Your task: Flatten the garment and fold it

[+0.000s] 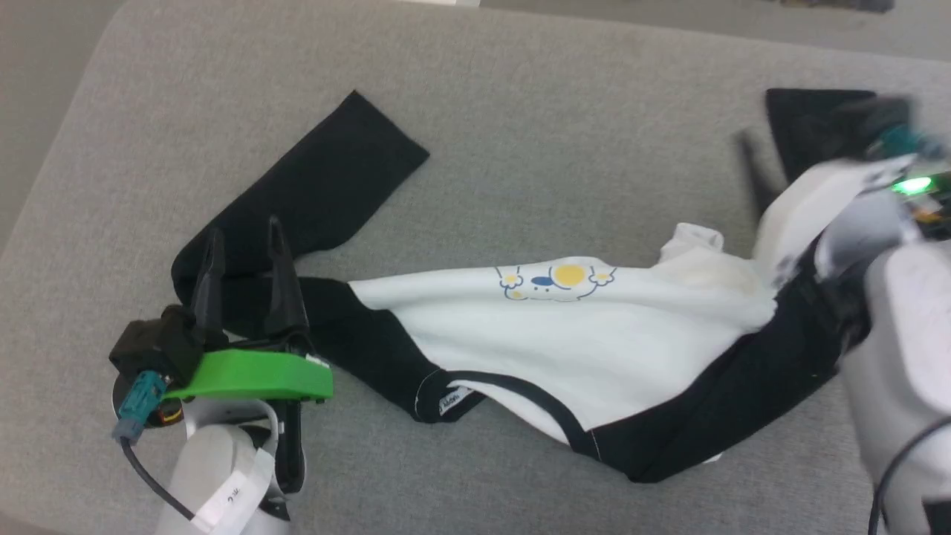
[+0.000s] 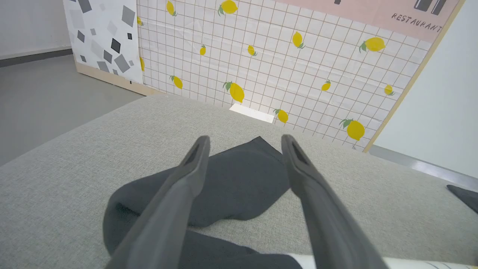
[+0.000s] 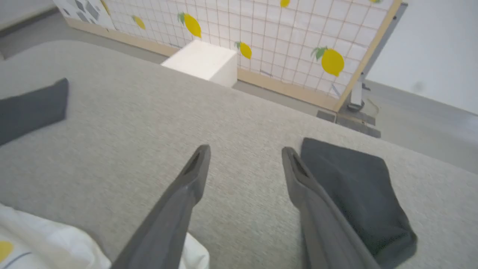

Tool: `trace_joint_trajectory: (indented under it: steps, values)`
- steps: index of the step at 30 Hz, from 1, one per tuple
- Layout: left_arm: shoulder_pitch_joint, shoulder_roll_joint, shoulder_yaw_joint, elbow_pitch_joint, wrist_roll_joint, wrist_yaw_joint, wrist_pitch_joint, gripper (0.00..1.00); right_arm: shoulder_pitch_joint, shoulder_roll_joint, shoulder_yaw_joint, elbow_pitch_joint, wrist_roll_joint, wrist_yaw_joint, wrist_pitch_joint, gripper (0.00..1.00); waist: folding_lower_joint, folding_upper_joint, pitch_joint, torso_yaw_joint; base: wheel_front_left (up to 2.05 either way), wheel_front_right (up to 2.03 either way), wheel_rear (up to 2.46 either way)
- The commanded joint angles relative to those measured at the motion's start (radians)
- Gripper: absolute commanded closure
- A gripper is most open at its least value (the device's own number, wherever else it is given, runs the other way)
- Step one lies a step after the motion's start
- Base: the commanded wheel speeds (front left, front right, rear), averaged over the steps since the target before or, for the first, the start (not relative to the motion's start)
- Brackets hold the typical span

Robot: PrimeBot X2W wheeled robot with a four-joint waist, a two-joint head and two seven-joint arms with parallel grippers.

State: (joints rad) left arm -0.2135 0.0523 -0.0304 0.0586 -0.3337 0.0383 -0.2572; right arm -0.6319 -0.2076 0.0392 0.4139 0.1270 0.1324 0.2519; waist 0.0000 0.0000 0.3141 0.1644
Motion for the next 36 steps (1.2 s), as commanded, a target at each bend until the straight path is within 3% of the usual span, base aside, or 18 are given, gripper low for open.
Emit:
trace_joint_trajectory:
  steps: [1, 6, 10, 18, 22, 25, 26, 27, 28, 36]
  values:
    - [0.013, -0.002, 0.004, 0.003, 0.009, -0.007, -0.005, 0.0, 0.042, -0.022, 0.05, -0.061, 0.057, -0.002, -0.013, 0.0, 0.0, 0.0, -0.043, -0.033, 0.0, 0.0, 0.0]
    - [0.024, -0.002, 0.01, 0.005, 0.013, -0.016, -0.005, 0.0, 0.19, -0.122, 0.223, -0.312, 0.221, -0.002, 0.034, 0.0, 0.0, 0.0, -0.069, -0.051, 0.0, 0.0, 0.0]
    - [0.026, -0.002, 0.009, 0.007, 0.015, -0.02, -0.005, 0.0, 0.273, -0.177, 0.267, -0.388, 0.236, -0.002, 0.129, 0.0, 0.0, 0.0, -0.074, -0.055, 0.0, 0.0, 0.0]
    - [0.015, -0.002, -0.006, 0.007, 0.005, -0.025, -0.005, 0.0, 0.271, -0.153, 0.295, -0.299, 0.181, -0.002, 0.246, 0.0, 0.0, 0.0, -0.043, -0.031, 0.0, 0.0, 0.0]
    - [0.01, -0.002, -0.017, 0.007, -0.002, -0.023, -0.005, 0.0, 0.214, -0.125, 0.297, -0.2, 0.145, -0.002, 0.29, 0.0, 0.0, 0.0, -0.026, -0.01, 0.0, 0.0, 0.0]
    - [0.006, -0.002, -0.025, 0.011, -0.009, -0.022, -0.005, 0.0, 0.184, -0.116, 0.303, -0.105, 0.124, -0.002, 0.388, 0.0, 0.0, 0.0, -0.019, 0.008, 0.0, 0.0, 0.0]
    - [0.005, -0.002, -0.027, 0.013, -0.012, -0.022, -0.005, 0.0, 0.177, -0.117, 0.308, -0.082, 0.121, -0.002, 0.418, 0.45, 0.0, 0.0, -0.018, 0.013, 0.0, 0.0, 0.0]
    - [0.003, -0.002, -0.03, 0.015, -0.014, -0.022, -0.005, 0.0, 0.165, -0.119, 0.315, -0.063, 0.117, -0.002, 0.439, 0.79, 0.0, 0.0, -0.016, 0.019, 0.0, 0.0, 0.0]
    - [0.002, -0.002, -0.031, 0.016, -0.016, -0.022, -0.005, 0.0, 0.153, -0.12, 0.317, -0.052, 0.114, -0.002, 0.443, 1.0, 0.0, 0.0, -0.014, 0.022, 0.0, 0.0, 0.0]
    - [-0.006, -0.002, -0.041, 0.016, -0.023, -0.018, -0.005, 0.0, -0.022, -0.079, 0.148, 0.039, -0.014, -0.002, 0.265, 1.0, 0.0, 0.0, 0.008, 0.035, 0.0, 0.0, 0.0]
